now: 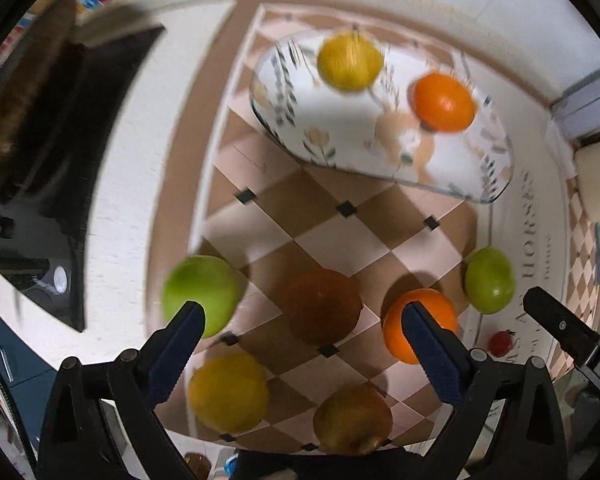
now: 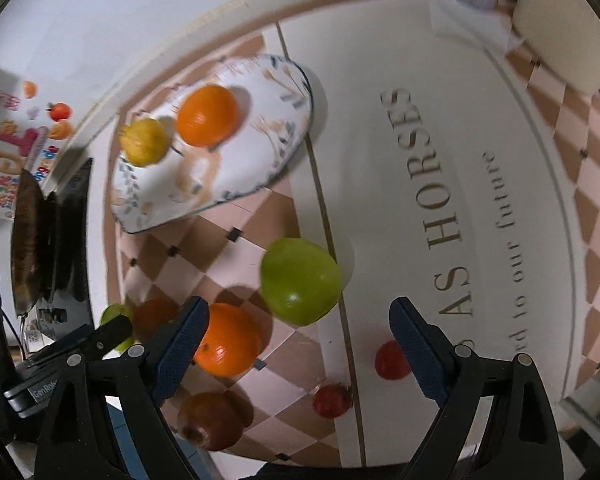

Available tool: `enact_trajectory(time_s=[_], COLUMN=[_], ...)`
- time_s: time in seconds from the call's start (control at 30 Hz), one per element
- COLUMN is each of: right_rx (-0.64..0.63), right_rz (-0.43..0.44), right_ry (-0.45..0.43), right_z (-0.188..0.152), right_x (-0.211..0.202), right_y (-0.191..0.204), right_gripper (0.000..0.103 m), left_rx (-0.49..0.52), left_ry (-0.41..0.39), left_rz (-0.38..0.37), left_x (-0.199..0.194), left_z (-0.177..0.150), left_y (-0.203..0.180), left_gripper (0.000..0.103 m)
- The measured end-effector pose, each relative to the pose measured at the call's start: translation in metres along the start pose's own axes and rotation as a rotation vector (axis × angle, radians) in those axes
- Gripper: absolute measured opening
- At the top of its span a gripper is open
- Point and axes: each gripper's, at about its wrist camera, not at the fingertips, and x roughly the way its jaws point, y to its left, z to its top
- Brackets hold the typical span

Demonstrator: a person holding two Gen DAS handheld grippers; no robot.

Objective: Organize fruits
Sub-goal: 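Grasp the green apple with the right tool while the left tool grasps the brown fruit, then set the green apple on the plate with the right tool while the left tool releases the brown fruit there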

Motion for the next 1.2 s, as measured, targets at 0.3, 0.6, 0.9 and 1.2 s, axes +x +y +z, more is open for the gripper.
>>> enact_trajectory(time_s=[0.3, 0.6, 0.9, 1.2], right_rx=[-0.015, -0.030, -0.040, -0.058], right_rz=[-0.020, -0.021, -0.026, -0.008], right_ry=[0.068, 0.104, 0.090, 0.083], right_z=[0.010, 0.013, 0.013, 0.012], right_x=[0.042, 0.059, 0.064, 0.059], right_y=[0.004, 0.010, 0.012, 0.017], right_gripper=[0.093, 0.087, 0.060, 0.059], left_rx=[0.044, 0.069, 0.092, 0.091], left_ry=[0.061, 0.095, 0.076, 0.044], left_rz=[-0.001, -0.002, 0.009, -0.011], left_x=[0.032, 0.045, 0.057, 0.040], left_z=[0.003, -0.009, -0.018, -0.005], left_y=[-0.014, -0.022, -0.024, -0.024], left_gripper=[0.094, 0.065, 0.055, 0.055])
